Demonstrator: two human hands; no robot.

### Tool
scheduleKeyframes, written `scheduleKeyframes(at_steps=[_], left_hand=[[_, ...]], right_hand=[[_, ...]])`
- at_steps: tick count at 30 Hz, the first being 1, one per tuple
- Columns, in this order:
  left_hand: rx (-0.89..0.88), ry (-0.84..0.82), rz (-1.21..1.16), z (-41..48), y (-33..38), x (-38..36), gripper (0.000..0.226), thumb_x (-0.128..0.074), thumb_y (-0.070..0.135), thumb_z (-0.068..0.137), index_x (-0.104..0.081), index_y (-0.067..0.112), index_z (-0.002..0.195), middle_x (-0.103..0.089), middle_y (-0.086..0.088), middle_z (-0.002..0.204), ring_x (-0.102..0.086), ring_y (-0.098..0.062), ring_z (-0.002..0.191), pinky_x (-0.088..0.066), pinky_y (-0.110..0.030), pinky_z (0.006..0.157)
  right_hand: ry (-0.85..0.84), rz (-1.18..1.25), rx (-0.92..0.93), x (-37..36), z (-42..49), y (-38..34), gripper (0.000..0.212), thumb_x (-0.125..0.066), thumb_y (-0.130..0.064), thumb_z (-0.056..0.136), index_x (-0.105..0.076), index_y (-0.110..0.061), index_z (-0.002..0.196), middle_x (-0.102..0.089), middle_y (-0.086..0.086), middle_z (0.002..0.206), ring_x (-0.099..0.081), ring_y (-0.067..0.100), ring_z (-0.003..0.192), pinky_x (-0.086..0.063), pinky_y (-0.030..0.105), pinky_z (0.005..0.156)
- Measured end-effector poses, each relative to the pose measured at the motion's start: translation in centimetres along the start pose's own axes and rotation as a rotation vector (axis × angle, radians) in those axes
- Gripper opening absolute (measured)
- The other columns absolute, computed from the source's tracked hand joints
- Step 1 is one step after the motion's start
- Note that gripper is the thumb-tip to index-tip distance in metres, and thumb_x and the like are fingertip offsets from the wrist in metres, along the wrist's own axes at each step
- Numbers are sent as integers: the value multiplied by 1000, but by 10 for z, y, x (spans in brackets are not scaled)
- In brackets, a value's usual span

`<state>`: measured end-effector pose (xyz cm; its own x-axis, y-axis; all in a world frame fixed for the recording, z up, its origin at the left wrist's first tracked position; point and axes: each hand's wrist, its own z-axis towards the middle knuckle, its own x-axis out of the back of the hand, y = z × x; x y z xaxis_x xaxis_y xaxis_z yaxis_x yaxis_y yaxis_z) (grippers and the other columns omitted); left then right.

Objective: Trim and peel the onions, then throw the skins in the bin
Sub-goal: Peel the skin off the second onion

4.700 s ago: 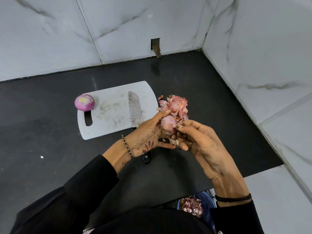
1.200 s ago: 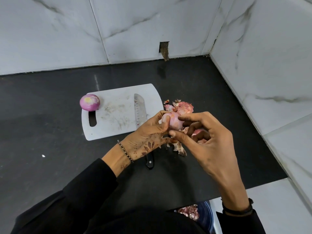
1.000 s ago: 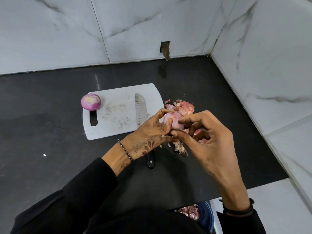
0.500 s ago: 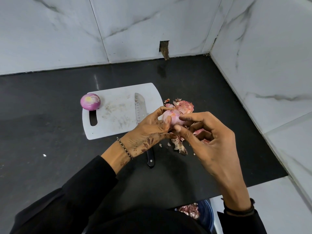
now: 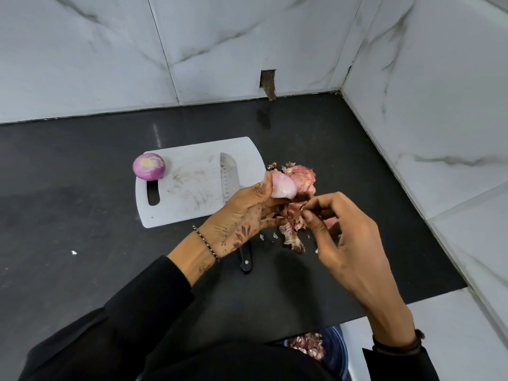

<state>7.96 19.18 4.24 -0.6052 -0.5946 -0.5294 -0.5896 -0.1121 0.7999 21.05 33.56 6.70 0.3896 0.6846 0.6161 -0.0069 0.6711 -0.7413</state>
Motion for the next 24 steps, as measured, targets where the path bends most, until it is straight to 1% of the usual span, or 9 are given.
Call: scheduleKeyframes(at_steps=[2, 5, 9, 13, 16, 18, 21, 23, 24], left_hand=[[4, -27, -35, -3, 0, 1, 73, -81, 61, 56, -68, 21, 116, -70, -9, 115, -67, -21, 103, -41, -48, 106], [11, -38, -53, -4, -2, 3, 80, -80, 61, 60, -59, 20, 126, -65, -16, 124, -60, -30, 116, -39, -51, 108], [6, -78, -58, -5, -3, 3, 56, -78, 63, 61, -75, 32, 108, -66, -15, 124, -52, -35, 124, -39, -52, 108], [5, -55, -63, -3, -4, 0, 72, -84, 65, 44, -75, 27, 104, -70, -14, 113, -52, -35, 114, -43, -50, 101], [-33, -40, -2, -2, -7, 3, 85, -84, 67, 42, -70, 21, 112, -68, -16, 111, -52, -34, 105, -43, -52, 102], [-55, -36, 31, -1, -10, 7, 91, -85, 64, 47, -59, 15, 120, -65, -17, 113, -57, -29, 96, -46, -52, 101], [-95, -1, 85, 2, -13, 9, 55, -85, 52, 57, -69, 29, 104, -70, -2, 105, -65, -19, 93, -57, -37, 84], [-141, 25, 132, 2, -14, 8, 43, -81, 42, 64, -69, 32, 103, -72, 5, 103, -69, -15, 97, -58, -31, 78], [-165, 32, 142, 3, -16, 8, 43, -77, 37, 66, -67, 29, 107, -71, 7, 104, -69, -16, 99, -59, -31, 78]], right_hand=[[24, -39, -108, 0, 0, 6, 9, -61, -30, 94, -62, -26, 103, -61, -20, 93, -61, 2, 90, -49, 15, 69], [80, -110, -220, -1, 2, 15, 11, -62, -39, 95, -62, -28, 96, -62, -16, 87, -60, 3, 80, -48, 19, 63], [130, -158, -223, -3, 4, 21, 21, -75, -43, 87, -64, -25, 87, -63, -11, 80, -61, 6, 72, -52, 27, 60], [179, -208, -165, -6, 3, 27, 13, -84, -21, 84, -74, -21, 92, -69, -9, 84, -66, 5, 76, -55, 24, 67], [216, -249, -122, -8, 2, 30, 23, -75, 1, 87, -79, -12, 106, -78, 0, 96, -73, 13, 87, -52, 14, 78], [175, -279, -88, -8, 1, 31, 28, -68, 4, 92, -76, -9, 115, -78, 2, 98, -73, 13, 86, -54, 17, 78], [150, -227, -68, -8, 0, 30, 24, -66, -1, 95, -75, -12, 114, -76, 0, 96, -73, 11, 87, -60, 27, 80], [135, -239, -21, -6, 0, 25, 26, -71, 0, 90, -76, -14, 111, -75, -1, 105, -71, 12, 99, -57, 24, 88], [134, -196, -23, -3, 0, 20, 25, -73, -4, 91, -76, -16, 112, -75, -4, 107, -69, 7, 100, -56, 22, 88]])
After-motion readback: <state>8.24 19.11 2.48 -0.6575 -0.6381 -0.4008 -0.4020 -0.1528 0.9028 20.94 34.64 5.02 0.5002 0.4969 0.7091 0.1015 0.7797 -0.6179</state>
